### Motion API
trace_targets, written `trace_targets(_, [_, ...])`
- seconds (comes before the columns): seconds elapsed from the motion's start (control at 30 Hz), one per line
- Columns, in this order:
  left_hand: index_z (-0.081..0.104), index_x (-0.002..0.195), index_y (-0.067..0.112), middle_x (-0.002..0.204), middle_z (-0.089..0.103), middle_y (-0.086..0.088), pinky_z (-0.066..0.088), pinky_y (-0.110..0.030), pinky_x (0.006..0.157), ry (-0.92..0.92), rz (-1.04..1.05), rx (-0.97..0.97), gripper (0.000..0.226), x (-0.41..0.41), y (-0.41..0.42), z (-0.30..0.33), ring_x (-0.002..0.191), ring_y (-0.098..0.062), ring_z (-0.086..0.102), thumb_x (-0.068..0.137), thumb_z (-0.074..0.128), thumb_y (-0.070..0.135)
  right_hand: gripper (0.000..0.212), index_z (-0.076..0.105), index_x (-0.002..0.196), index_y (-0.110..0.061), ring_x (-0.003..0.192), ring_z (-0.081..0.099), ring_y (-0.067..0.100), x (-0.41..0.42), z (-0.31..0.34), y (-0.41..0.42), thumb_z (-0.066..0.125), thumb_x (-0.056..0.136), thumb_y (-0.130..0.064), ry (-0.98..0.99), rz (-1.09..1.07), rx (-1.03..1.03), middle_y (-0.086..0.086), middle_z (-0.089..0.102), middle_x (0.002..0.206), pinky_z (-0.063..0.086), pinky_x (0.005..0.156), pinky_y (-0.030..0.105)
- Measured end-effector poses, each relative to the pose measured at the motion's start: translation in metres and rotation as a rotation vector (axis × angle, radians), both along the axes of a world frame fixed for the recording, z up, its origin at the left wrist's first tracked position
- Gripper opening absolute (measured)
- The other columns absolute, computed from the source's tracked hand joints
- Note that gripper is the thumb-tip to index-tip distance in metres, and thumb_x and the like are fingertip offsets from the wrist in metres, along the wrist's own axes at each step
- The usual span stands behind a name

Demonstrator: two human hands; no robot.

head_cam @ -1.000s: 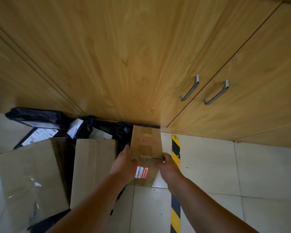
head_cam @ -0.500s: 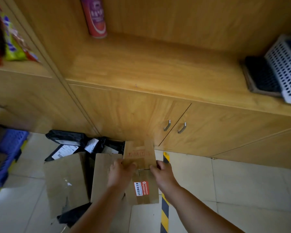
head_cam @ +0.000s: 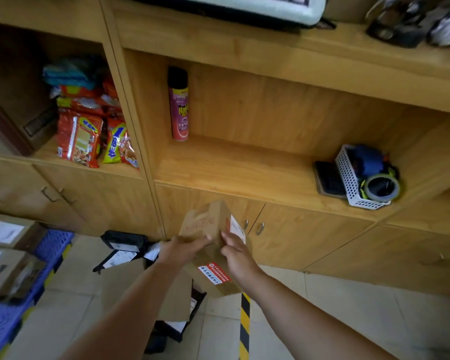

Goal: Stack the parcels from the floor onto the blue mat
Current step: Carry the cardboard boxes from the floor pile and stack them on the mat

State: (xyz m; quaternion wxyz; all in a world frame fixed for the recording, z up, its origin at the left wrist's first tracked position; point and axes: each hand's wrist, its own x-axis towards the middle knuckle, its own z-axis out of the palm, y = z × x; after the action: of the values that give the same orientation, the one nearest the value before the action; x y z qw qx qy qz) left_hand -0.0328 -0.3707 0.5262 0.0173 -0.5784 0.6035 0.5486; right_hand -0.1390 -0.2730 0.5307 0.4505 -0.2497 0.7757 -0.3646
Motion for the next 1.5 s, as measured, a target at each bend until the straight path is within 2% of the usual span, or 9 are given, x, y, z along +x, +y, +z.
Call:
trace_targets(0.23, [0.035,0.141,0.028,0.142,0.041,-0.005,0.036,-0.046,0.109,0.214,0.002,0.090,0.126,0.024,0.007,0.034,0.131,-0.027,0.038,0.036,0.064,0.090,0.059,0.041,0.144,-0.025,0.142,0.021,0.014,0.027,0.071,0.010,0.041,0.084,-0.020,0.241,0.137,-0.069,-0.007,0.027,0.153,0.023,0.117,0.034])
trace_targets(0.43, [0.033,0.141,0.022,0.135,0.045,-0.006,0.038,-0.045,0.106,0.258,0.106,0.085,0.128,0.036,0.011,0.065,0.124,-0.027,0.043,0.033,0.072,0.079,0.055,0.035,0.147,-0.024,0.144,0.014,0.014,0.025,0.090,0.009,0.037,0.094,-0.010,0.361,0.263,-0.091,-0.007,0.021,0.156,0.015,0.119,0.033])
trace_targets(0.57, [0.039,0.135,0.015,0.122,0.052,-0.008,0.039,-0.041,0.102,0.340,0.226,0.152,0.094,0.049,0.007,0.073,0.112,-0.026,0.051,0.061,0.073,0.062,0.047,0.040,0.143,-0.026,0.139,0.026,0.016,0.007,0.101,0.018,0.042,0.096,-0.022,0.389,0.136,-0.108,-0.004,0.035,0.148,0.023,0.111,0.029])
trace_targets(0.67, [0.044,0.130,0.021,0.118,0.058,-0.005,0.040,-0.046,0.104,0.428,0.204,0.190,0.103,0.059,-0.002,0.076,0.110,-0.026,0.055,0.045,0.075,0.072,0.048,0.039,0.141,-0.026,0.137,0.027,0.029,-0.017,0.108,0.029,0.048,0.094,-0.034,0.538,-0.071,0.045,0.003,0.038,0.146,0.027,0.107,0.037])
trace_targets(0.83, [0.051,0.126,0.026,0.124,0.060,-0.004,0.038,-0.049,0.106,0.579,0.211,0.259,0.097,0.069,-0.013,0.079,0.117,-0.027,0.054,0.045,0.078,0.072,0.077,0.010,0.152,-0.017,0.141,0.025,0.032,-0.036,0.110,0.047,0.053,0.093,-0.040,0.173,-0.395,0.109,0.008,0.019,0.157,0.030,0.110,0.044])
trace_targets(1.03, [0.049,0.129,0.020,0.117,0.059,0.001,0.030,-0.040,0.114,0.622,0.112,0.236,0.052,0.059,0.010,0.099,0.114,-0.020,0.052,0.086,0.058,0.047,0.041,0.044,0.130,-0.024,0.103,0.057,0.025,-0.038,0.106,0.061,0.048,0.095,-0.044,-0.120,-0.470,-0.009,0.005,0.061,0.114,0.049,0.094,0.046])
trace_targets(1.3, [0.041,0.139,0.038,0.145,0.041,0.004,0.021,-0.051,0.115,0.555,0.100,0.176,0.092,0.049,0.050,0.091,0.136,-0.024,0.035,0.060,0.064,0.077,0.038,0.045,0.134,-0.028,0.098,0.060,0.022,-0.051,0.119,0.110,0.049,0.097,-0.035,-0.127,-0.451,-0.166,0.001,0.063,0.114,0.051,0.086,0.041])
trace_targets(1.4, [0.043,0.138,0.031,0.140,0.048,0.000,0.026,-0.048,0.114,0.605,0.151,0.101,0.044,0.045,0.091,0.108,0.129,-0.023,0.043,0.095,0.049,0.035,0.042,0.042,0.137,-0.029,0.105,0.057,0.021,-0.054,0.120,0.136,0.051,0.096,-0.032,-0.107,-0.383,-0.191,-0.001,0.060,0.120,0.049,0.090,0.040])
trace_targets(1.5, [0.037,0.141,0.036,0.134,0.051,0.002,0.036,-0.048,0.108,0.571,0.150,-0.005,0.050,0.042,0.127,0.113,0.122,-0.023,0.048,0.098,0.035,0.011,0.043,0.041,0.138,-0.027,0.108,0.055,0.020,-0.054,0.118,0.165,0.050,0.097,-0.030,-0.077,-0.304,-0.187,-0.003,0.059,0.117,0.047,0.094,0.039])
